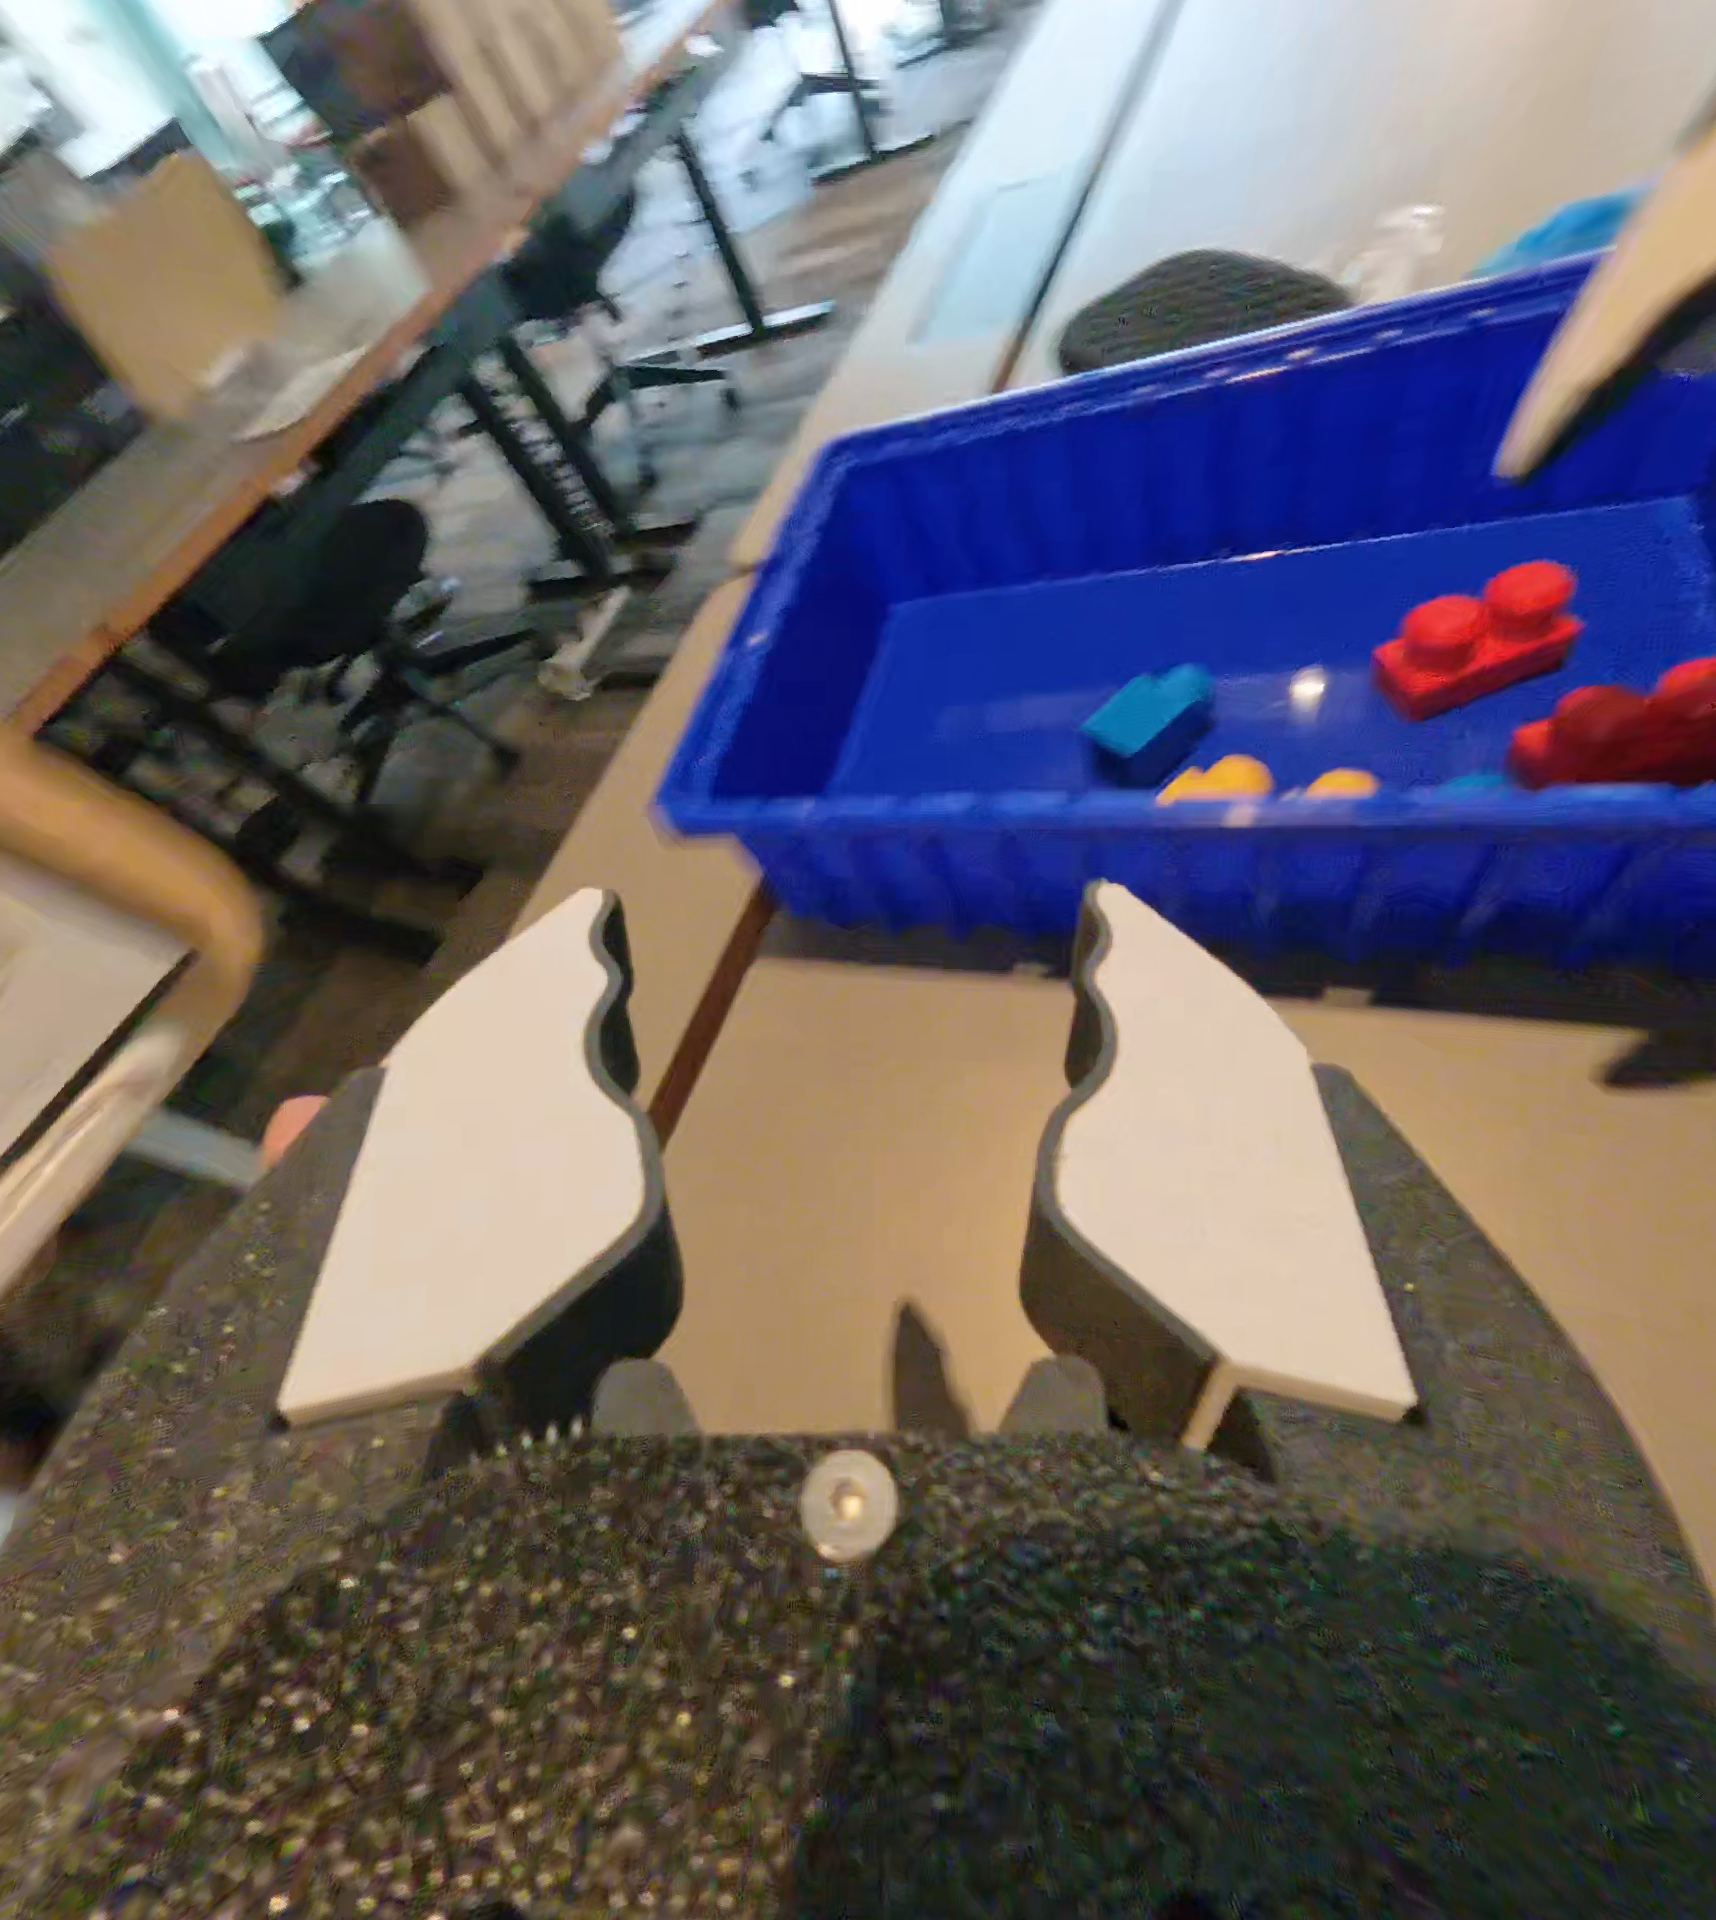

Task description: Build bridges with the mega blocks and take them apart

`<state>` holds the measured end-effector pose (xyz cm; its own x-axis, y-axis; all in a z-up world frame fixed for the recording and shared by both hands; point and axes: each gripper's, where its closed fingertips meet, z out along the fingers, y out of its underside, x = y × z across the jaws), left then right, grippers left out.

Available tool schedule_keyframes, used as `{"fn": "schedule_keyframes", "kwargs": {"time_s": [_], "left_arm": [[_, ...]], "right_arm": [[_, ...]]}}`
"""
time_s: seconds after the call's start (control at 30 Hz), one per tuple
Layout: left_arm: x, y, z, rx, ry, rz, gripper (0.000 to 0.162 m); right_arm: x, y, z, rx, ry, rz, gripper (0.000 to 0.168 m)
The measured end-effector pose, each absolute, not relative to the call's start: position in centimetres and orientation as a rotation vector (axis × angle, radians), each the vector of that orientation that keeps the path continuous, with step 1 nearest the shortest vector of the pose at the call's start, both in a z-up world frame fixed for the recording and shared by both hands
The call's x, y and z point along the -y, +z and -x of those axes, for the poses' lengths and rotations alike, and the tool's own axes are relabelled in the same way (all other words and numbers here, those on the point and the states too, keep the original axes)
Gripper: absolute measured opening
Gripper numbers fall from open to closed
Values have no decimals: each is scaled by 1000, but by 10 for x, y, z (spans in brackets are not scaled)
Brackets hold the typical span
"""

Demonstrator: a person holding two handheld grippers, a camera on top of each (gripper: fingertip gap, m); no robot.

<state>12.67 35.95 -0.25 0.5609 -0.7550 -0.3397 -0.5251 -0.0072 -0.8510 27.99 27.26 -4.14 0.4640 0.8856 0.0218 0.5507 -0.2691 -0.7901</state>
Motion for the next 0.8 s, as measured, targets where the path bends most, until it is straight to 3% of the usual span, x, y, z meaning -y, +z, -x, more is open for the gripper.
{"fn": "schedule_keyframes", "kwargs": {"time_s": [0.23,0.4,0.63,0.8], "left_arm": [[-314,17,178,-606,126,1860,75],[-271,-20,377,-406,285,2109,77],[-255,-146,481,-596,299,2661,99],[-260,-190,510,-664,343,2886,109]], "right_arm": [[-181,-45,-134,1492,902,1659,74],[-151,-83,-82,1638,985,1663,74],[-148,-112,-50,1682,998,1749,74],[-153,-123,-46,1658,1004,1810,72]]}}
